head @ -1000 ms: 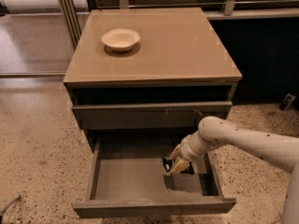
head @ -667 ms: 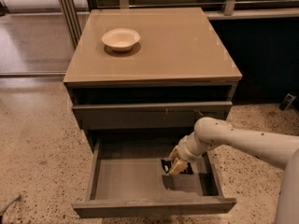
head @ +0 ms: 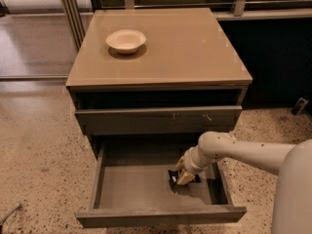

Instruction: Place rxbar chocolate into middle drawer

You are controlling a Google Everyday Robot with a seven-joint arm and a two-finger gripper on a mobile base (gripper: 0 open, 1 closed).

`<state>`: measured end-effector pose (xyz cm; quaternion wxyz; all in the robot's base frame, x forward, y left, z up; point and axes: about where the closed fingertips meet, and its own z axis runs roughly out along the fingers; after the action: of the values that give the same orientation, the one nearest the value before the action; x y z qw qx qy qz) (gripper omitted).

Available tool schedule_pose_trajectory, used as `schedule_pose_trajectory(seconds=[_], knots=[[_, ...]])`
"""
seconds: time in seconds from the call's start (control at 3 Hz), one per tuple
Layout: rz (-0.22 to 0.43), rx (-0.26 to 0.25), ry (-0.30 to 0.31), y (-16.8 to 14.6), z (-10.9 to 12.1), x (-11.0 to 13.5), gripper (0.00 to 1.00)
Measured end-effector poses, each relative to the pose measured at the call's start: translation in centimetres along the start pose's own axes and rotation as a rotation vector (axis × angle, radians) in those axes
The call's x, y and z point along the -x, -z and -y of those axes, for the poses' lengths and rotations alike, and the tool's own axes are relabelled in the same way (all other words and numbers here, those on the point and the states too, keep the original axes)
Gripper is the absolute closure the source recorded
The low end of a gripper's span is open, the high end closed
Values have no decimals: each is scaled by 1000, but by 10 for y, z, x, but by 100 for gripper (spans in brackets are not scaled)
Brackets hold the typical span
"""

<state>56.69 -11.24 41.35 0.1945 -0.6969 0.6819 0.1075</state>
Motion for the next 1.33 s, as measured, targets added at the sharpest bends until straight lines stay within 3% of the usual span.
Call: schedule_pose_trajectory(seconds=[0.67, 1.0, 1.33], knots=[[59, -84, 23, -26, 25, -7, 100], [93, -116, 4, -37, 37, -14, 100], [94, -117, 3, -38, 38, -14, 81]])
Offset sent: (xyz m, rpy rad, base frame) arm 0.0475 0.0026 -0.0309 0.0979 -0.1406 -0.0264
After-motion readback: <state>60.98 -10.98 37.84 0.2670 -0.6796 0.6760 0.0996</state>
